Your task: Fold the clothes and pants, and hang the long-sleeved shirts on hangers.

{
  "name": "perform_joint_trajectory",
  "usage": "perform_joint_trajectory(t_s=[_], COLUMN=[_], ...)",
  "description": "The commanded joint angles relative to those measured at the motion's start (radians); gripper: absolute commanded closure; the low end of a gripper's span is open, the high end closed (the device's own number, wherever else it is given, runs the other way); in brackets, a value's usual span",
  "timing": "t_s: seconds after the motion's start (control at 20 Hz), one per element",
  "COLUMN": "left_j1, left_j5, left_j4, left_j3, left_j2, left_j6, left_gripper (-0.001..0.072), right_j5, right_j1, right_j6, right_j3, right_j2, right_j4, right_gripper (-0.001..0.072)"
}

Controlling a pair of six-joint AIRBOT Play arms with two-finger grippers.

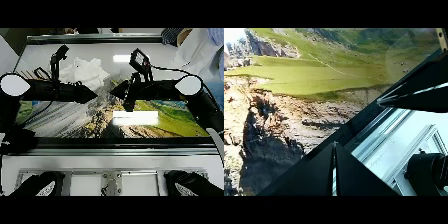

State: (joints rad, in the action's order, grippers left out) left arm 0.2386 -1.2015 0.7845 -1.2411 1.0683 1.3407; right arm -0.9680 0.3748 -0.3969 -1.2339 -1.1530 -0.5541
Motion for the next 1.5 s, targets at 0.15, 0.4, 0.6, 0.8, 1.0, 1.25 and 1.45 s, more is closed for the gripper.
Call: perform_joint_trajectory(t_s=[0.15, 0.4, 0.6, 0.8, 1.0, 1.25, 1.45], left_j1=[0.0, 0.001, 0.0, -0.052, -0.131, -0.166, -0.154], left_j5=[0.0, 0.002, 0.016, 0.095, 0.256, 0.312, 0.34], left_j4=[0.0, -0.002, 0.012, 0.231, 0.618, 0.72, 0.728], left_j3=[0.0, 0.0, 0.0, -0.028, -0.068, -0.177, -0.328], left_j2=[0.001, 0.001, 0.001, 0.001, 0.069, 0.381, 0.635], left_j6=[0.0, 0.003, 0.001, 0.06, 0.232, 0.253, 0.254], left_gripper=[0.0688, 0.0688, 0.0685, -0.001, 0.0028, 0.0028, 0.0028], right_j5=[0.0, 0.0, 0.0, 0.003, -0.002, -0.009, -0.021], right_j1=[0.0, 0.0, 0.0, 0.0, 0.001, 0.001, 0.001], right_j6=[0.0, 0.0, 0.0, 0.01, 0.003, 0.003, 0.003], right_j3=[0.0, 0.0, 0.0, 0.0, 0.0, 0.0, 0.0], right_j2=[-0.001, -0.001, 0.0, -0.005, -0.008, -0.008, -0.008], right_j4=[0.0, 0.0, 0.0, 0.001, 0.001, 0.08, 0.079], right_gripper=[0.0673, 0.0674, 0.0674, 0.0674, 0.0674, 0.0674, 0.0673])
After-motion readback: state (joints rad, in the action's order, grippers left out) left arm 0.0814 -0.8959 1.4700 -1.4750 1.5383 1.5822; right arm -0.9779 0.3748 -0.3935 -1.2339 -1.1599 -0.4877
